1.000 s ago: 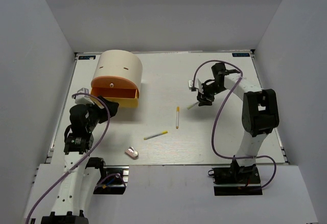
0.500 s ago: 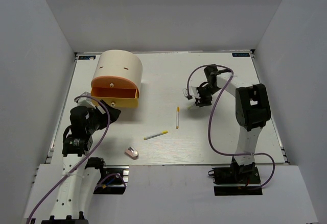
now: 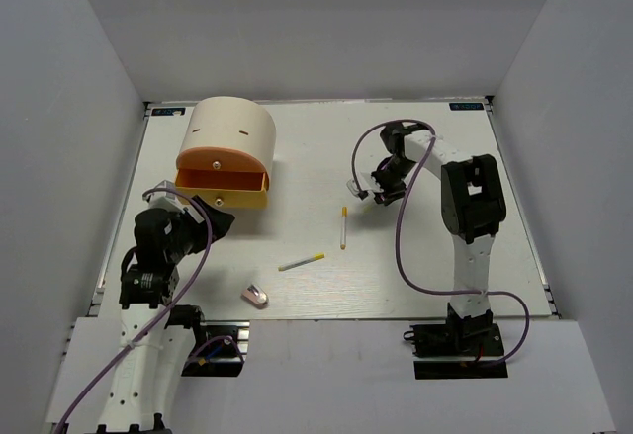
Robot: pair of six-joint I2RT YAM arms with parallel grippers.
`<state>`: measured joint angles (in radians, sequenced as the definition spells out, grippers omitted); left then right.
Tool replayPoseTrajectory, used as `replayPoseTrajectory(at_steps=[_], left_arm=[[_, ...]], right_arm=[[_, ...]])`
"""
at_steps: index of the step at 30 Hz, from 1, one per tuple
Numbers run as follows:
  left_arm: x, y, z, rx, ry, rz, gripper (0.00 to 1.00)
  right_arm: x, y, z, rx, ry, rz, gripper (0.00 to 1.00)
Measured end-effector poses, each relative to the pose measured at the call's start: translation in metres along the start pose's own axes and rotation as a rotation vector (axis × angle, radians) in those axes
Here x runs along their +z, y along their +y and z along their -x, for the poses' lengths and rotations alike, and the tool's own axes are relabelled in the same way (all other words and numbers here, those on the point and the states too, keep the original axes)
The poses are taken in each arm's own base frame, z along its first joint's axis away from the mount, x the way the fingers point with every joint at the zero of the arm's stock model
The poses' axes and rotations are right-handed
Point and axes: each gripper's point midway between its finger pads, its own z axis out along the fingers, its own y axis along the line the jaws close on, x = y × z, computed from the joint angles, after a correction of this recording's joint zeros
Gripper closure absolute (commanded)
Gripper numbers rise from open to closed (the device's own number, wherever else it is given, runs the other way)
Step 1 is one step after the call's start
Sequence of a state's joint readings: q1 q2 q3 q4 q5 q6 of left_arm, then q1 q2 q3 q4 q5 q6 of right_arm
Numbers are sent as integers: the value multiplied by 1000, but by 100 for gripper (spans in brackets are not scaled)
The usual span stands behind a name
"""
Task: Sort the stationery into containers
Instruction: Grab a piece of stationery with the right arm, then place the stationery into the container
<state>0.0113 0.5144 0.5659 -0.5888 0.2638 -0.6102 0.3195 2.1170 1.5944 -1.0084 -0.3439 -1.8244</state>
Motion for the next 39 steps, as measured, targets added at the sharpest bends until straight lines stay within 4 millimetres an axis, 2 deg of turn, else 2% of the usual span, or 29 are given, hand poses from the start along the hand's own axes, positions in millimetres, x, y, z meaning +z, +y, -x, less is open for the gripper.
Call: replayPoseTrajectory(at_steps=[4, 8, 12, 17, 18, 20, 24, 29, 39], left_arm=[[-3, -1, -1, -6, -1, -4, 10], [-6, -3, -1, -7, -9, -16, 10], [-11, -10, 1, -4, -24, -49, 10], [-16, -17, 0, -3, -25, -85, 10], [-17, -18, 0, -4, -28, -91, 10], [-20, -21, 0, -5, -35, -106, 10], [-27, -25, -4, -12, -36, -127, 10], [-34, -25, -9, -19, -34, -136, 10], [-43, -22, -19, -40, -22, -131, 10]], right_arm=[[1, 13, 0, -6, 28, 72, 70], [2, 17, 1, 7, 39, 88, 81], [2, 26, 4, 56, 33, 92, 98], [1, 37, 22, 217, -57, 110, 100], [-2, 39, 32, 275, -96, 126, 100], [-15, 28, 50, 348, -151, 104, 100], [-55, -14, 98, 365, -256, -21, 100], [-104, -55, 183, 326, -414, -147, 100], [-159, -110, 336, 249, -773, -337, 100]])
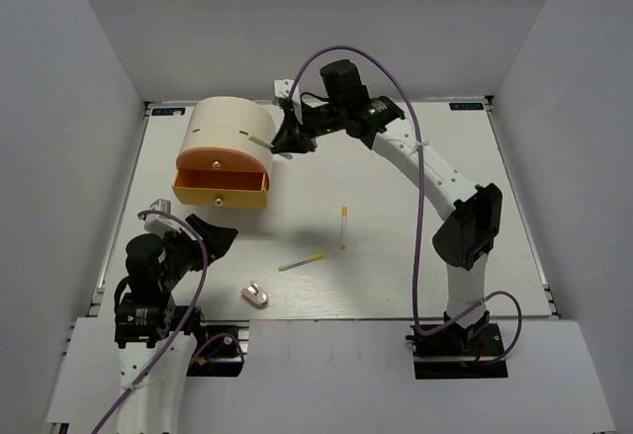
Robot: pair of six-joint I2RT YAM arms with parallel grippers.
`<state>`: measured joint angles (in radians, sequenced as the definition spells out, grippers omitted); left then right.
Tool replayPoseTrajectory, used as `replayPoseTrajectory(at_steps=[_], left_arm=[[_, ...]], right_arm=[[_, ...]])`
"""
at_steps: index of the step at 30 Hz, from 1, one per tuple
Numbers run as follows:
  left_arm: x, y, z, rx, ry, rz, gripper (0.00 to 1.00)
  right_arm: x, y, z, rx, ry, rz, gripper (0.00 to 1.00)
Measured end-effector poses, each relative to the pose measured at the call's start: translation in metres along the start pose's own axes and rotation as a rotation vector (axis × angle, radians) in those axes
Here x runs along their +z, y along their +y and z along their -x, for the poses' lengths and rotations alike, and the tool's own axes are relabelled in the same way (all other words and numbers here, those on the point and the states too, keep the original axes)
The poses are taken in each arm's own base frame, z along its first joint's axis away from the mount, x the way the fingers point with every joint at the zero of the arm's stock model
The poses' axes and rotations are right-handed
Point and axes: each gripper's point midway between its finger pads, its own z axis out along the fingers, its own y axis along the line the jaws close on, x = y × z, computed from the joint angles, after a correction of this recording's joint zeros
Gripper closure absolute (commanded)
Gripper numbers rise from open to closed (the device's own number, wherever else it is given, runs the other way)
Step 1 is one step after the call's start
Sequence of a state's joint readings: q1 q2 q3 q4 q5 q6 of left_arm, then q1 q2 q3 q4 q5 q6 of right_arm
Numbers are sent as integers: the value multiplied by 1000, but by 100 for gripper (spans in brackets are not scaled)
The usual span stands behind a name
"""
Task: Sort the stationery into containers
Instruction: Place the stationery into the container
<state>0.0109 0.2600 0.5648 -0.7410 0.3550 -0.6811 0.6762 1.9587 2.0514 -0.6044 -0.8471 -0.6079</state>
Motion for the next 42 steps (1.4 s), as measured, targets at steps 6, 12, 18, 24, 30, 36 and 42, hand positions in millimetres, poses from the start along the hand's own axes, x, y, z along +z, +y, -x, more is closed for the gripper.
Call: replayPoseTrajectory(at_steps=[6, 12, 18, 24, 30, 36, 42], left_arm=[[-2, 2, -3, -5, 7, 6, 10], [-4, 3, -6, -8, 15, 13, 10], [-7, 5, -10, -11, 20, 21, 10], [-10, 5, -10, -8, 13, 18, 10], [-10, 6, -12, -11, 18, 24, 10], [-11, 4, -11, -5, 28, 21, 10], [-4, -4, -8, 26, 93, 7, 13]], right_arm=[[37, 14, 59, -16, -160, 16, 100], [83, 28, 69, -22, -227, 76, 100], [120, 23, 35, 32, -202, 85, 100], [126, 9, 14, 35, -173, 26, 100], [128, 0, 3, 1, -155, -17, 72], [132, 3, -19, 12, -114, -17, 58], [129, 11, -18, 15, -104, -7, 55]])
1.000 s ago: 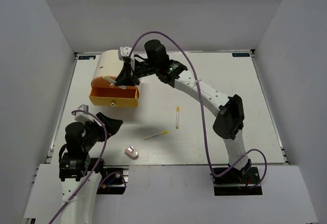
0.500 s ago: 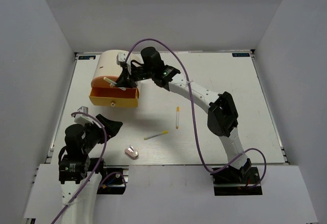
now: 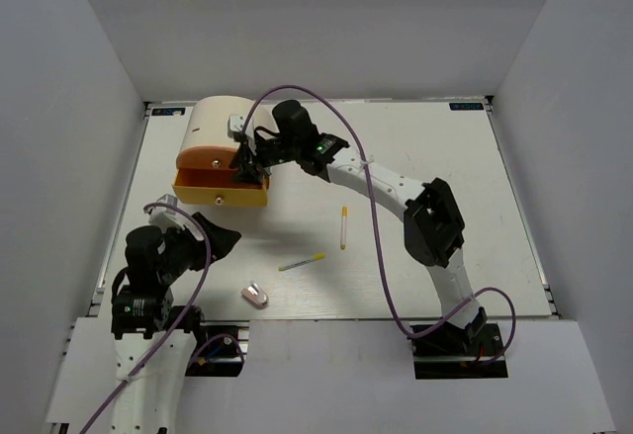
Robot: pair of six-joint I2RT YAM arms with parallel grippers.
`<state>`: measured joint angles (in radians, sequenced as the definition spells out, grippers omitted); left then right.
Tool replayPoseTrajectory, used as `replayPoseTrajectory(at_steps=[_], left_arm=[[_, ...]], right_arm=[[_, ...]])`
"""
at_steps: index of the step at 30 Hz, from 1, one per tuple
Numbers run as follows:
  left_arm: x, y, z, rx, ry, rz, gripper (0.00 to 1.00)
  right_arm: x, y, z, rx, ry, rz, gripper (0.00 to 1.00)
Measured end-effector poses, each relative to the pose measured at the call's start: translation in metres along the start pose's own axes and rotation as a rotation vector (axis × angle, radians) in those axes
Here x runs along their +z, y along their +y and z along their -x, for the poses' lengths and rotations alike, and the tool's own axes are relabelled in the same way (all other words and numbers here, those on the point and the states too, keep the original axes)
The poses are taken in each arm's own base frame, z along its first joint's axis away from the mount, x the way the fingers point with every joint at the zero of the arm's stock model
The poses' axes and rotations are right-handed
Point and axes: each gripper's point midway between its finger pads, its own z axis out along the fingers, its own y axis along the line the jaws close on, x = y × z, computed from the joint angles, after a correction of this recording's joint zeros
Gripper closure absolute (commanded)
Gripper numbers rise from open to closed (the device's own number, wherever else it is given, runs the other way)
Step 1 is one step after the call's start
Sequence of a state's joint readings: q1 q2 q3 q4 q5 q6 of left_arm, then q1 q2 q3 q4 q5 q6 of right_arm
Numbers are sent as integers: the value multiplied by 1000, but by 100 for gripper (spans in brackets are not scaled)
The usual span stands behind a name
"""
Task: Sort the stationery into containers
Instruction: Place the stationery into the container, then grab a piece of stationery with the left arm
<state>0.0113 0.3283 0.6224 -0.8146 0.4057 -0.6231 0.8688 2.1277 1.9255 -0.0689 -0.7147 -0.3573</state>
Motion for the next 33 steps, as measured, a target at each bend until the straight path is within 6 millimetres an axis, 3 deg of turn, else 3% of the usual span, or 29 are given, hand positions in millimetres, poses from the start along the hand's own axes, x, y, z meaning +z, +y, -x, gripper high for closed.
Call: replayPoseTrajectory(at_steps=[4, 7, 10, 13, 14, 15, 18, 21, 24, 26, 29, 31, 33], left_arm=[[9, -10, 3, 38, 62, -46, 20], [17, -19, 8, 74, 100, -96, 30], [24, -30, 13, 116, 131, -156, 38], [33, -42, 18, 154, 167, -230, 40], [36, -46, 18, 165, 176, -256, 40], [39, -49, 19, 178, 184, -282, 40], [44, -60, 15, 212, 218, -350, 38], [48, -72, 13, 253, 255, -399, 38], [54, -96, 27, 318, 267, -445, 38], [61, -120, 41, 373, 270, -480, 38], [78, -155, 49, 462, 286, -530, 38], [89, -170, 36, 511, 329, -548, 38], [99, -169, 10, 549, 400, -528, 37]], right_arm=[[-18, 2, 24, -13, -9, -24, 58], [-47, 1, 51, -23, -11, -108, 100], [-90, -4, 75, 6, -12, -272, 100], [-137, -10, 80, 48, -3, -435, 100], [-152, -13, 75, 66, 7, -482, 88], [-166, -17, 67, 95, 21, -527, 68], [-200, -24, 18, 190, 102, -629, 59], [-227, -22, -49, 317, 231, -693, 58], [-247, -14, -94, 419, 326, -721, 60], [-259, -12, -106, 458, 350, -740, 61], [-277, -15, -104, 494, 336, -775, 63], [-287, -16, -99, 506, 323, -792, 63], [-296, -19, -97, 528, 316, -807, 54]])
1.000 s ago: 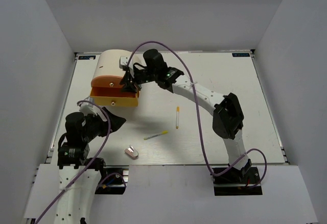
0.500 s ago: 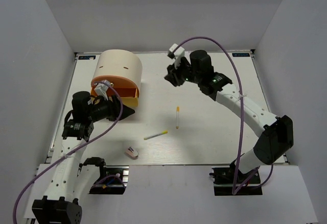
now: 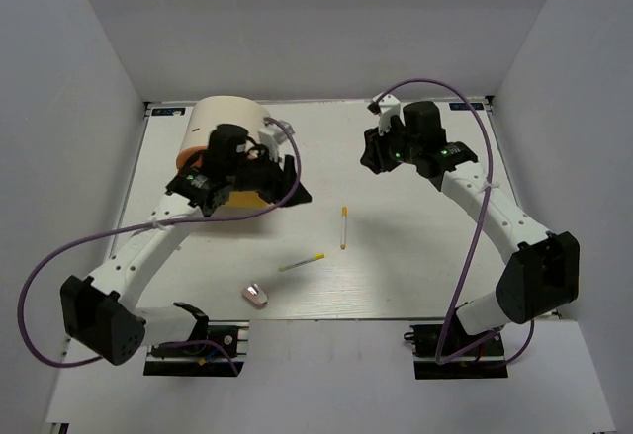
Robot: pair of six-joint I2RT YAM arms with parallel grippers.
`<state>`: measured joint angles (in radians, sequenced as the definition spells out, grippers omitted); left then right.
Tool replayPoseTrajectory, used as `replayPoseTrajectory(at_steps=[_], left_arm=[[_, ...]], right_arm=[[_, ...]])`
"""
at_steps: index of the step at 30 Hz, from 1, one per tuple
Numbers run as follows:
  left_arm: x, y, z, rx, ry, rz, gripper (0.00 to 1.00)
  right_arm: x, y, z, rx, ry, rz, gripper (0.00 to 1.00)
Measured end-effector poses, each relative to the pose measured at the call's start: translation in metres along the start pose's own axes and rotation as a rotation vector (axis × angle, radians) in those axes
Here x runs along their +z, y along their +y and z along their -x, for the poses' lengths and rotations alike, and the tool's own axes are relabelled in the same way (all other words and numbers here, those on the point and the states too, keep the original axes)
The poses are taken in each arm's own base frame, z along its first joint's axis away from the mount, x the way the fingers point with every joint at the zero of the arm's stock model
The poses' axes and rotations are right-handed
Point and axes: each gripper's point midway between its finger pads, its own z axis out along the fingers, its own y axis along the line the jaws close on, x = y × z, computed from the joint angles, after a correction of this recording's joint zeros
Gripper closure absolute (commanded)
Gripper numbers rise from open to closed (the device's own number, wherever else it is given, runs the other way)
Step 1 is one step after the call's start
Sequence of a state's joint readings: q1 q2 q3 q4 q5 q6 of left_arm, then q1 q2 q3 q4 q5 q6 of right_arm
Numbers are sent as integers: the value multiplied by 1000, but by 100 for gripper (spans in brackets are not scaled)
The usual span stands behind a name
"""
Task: Sort the stationery into containers
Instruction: Grab a piece of stationery with the left arm
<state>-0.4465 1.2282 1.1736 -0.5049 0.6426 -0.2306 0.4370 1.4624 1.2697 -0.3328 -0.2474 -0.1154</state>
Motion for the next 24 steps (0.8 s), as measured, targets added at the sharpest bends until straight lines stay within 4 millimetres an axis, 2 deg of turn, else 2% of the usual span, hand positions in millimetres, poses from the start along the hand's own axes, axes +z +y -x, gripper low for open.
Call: replayPoseTrajectory(at_steps=[2, 3, 6, 10, 15, 22, 24], left_arm=[[15, -4, -27, 8, 98, 15, 37], [22, -5, -40, 19, 148, 30, 36], [37, -11, -79, 63, 288, 68, 30], [52, -13, -118, 128, 428, 121, 25], [68, 4, -153, 189, 552, 219, 25], [77, 34, -185, 237, 671, 341, 25], [78, 43, -193, 247, 704, 368, 28]], right_arm=[[-4, -7, -2, 30, 14, -8, 37], [-6, -11, -6, 48, 24, -11, 34], [-9, -22, -20, 99, 69, -15, 31], [-9, -33, -36, 161, 119, -17, 31], [-11, -40, -44, 198, 139, -8, 31], [-13, -39, -43, 225, 129, 22, 31], [-14, -39, -43, 230, 127, 26, 31]])
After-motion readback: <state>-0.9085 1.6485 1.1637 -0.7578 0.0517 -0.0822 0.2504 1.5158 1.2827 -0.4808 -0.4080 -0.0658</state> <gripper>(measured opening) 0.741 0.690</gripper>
